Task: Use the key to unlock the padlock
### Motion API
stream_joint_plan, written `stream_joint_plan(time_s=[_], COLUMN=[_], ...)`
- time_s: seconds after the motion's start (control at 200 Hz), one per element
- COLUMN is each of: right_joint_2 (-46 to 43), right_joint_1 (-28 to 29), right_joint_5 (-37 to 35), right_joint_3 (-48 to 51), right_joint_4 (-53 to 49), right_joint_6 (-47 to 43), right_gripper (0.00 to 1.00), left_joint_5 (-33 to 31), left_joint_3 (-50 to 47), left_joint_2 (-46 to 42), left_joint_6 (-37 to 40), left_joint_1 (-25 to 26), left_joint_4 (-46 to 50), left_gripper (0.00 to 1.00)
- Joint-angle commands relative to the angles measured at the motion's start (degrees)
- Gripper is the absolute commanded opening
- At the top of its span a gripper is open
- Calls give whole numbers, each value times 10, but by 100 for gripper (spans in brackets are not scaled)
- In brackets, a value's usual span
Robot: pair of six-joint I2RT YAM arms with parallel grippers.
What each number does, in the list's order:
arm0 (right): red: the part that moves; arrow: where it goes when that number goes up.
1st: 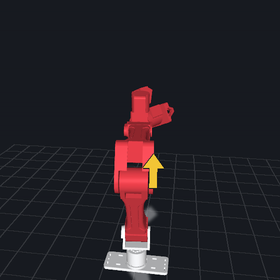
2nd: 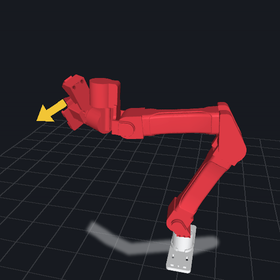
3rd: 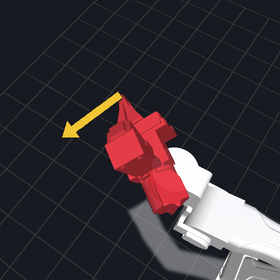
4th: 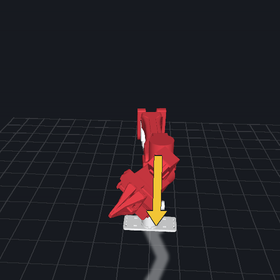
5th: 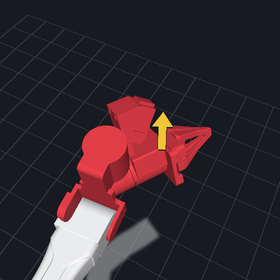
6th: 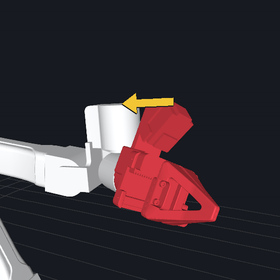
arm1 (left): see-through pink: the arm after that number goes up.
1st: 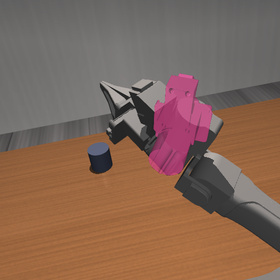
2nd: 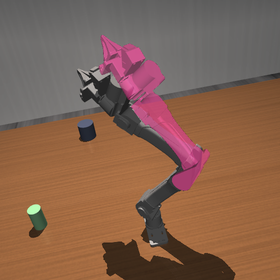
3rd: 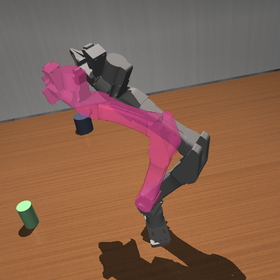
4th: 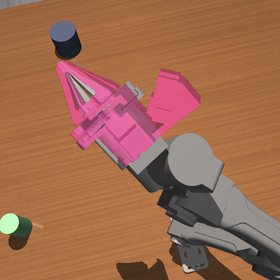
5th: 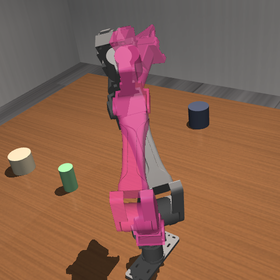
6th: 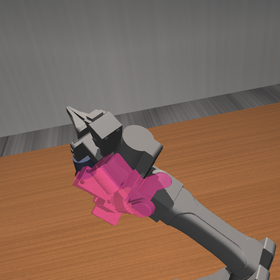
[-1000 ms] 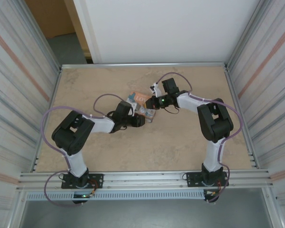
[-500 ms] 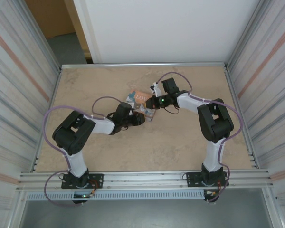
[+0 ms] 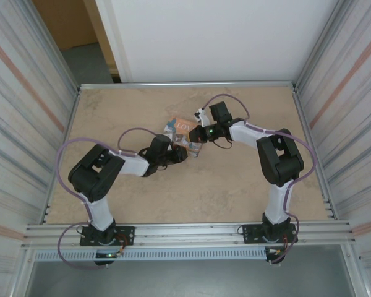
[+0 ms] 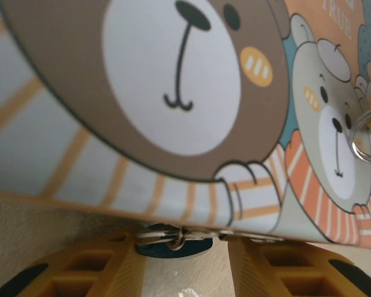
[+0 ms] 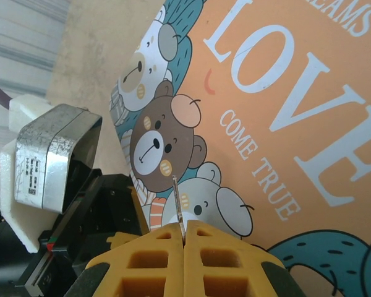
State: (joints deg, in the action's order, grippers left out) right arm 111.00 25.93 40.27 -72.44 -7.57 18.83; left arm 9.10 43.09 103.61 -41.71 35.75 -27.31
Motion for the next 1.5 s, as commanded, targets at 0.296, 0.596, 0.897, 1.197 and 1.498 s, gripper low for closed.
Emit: stream_joint_plan(time_s=[0.296, 0.596, 0.897, 1.197, 1.498], right_joint_2=[-16, -90, -211, -300, -297], right_joint_1=[11, 5, 15, 67, 117], right_joint_5=[-22, -7, -46, -131, -218], right_joint_3=[27, 60, 196, 302, 346], right_joint_4=[-58, -41, -17, 11, 86], right_joint_6=[-24, -70, -144, -187, -197], right_gripper=[0, 0, 0, 0, 0], left_joint_5=[-16, 58, 82, 108, 120], left_joint_3=[-9, 7, 27, 62, 66], left_joint_2=[-9, -25, -72, -85, -85], left_joint_6=[-2, 1, -28, -61, -97], left_joint_1=[-4, -4, -5, -4, -3], left_joint_4=[2, 38, 117, 179, 181], left_gripper=[26, 23, 22, 21, 20])
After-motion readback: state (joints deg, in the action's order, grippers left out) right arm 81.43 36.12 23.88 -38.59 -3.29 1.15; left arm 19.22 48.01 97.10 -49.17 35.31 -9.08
